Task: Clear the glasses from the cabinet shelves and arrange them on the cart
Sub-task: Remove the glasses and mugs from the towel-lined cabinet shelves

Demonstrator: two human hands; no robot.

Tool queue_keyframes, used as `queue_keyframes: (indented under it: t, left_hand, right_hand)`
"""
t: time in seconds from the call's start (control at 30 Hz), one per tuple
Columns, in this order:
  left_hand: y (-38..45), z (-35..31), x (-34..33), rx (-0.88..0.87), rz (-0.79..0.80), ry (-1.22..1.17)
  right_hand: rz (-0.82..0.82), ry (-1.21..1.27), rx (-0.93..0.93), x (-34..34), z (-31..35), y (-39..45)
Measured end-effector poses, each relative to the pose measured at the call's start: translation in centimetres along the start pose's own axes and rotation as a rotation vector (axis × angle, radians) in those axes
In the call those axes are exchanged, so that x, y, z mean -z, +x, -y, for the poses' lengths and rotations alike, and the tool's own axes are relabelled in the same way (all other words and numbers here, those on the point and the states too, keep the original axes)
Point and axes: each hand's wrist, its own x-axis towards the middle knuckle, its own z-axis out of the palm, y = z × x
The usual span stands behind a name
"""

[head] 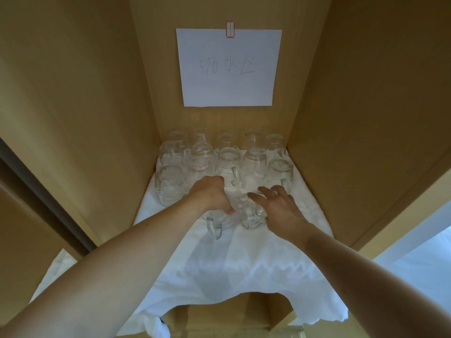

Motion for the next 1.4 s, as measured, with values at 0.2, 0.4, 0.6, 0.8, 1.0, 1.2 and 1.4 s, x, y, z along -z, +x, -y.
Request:
queue_keyframes:
  t: [0.2, 0.4, 0.6, 0.8, 1.0, 1.2, 1.4]
  left_hand:
    - [-0.1, -0.4, 0.8, -0.036, 0.043, 0.077]
    - [-0.7, -0.2, 1.5, 0.045, 0.03, 0.213]
    - [-1.0, 1.2, 2.0, 0.071, 0.065, 0.204]
    - [-1.6, 1.5, 2.4, 0.079, 0.123, 0.184]
    - [-2.0, 2.5, 3.3, 0.13, 0.283, 0.021]
    - [-2.4, 3.7, 2.9, 0.121, 0.304, -0.073]
    - [-2.7, 4.9, 2.5, 0.031, 0.233, -0.163]
  right_hand:
    - [-0.037, -0.064, 0.027, 0.3, 0.4, 0.0]
    - [-0.086, -0.223, 0.119, 0.4, 1.9, 0.0]
    - [-0.219, -0.333, 0.254, 0.7, 3.8, -0.3]
    - [-0.281, -0.378, 0.357, 0.4, 5.0, -0.4]
    - [-0.34, -0.201, 0.456, -1.0, 5.4, -0.9]
    - [-0.442, 0.124, 0.649, -1.7, 6.1, -0.9]
    - [-0.525, 0.333, 0.132, -1.1, 7.6, 0.3]
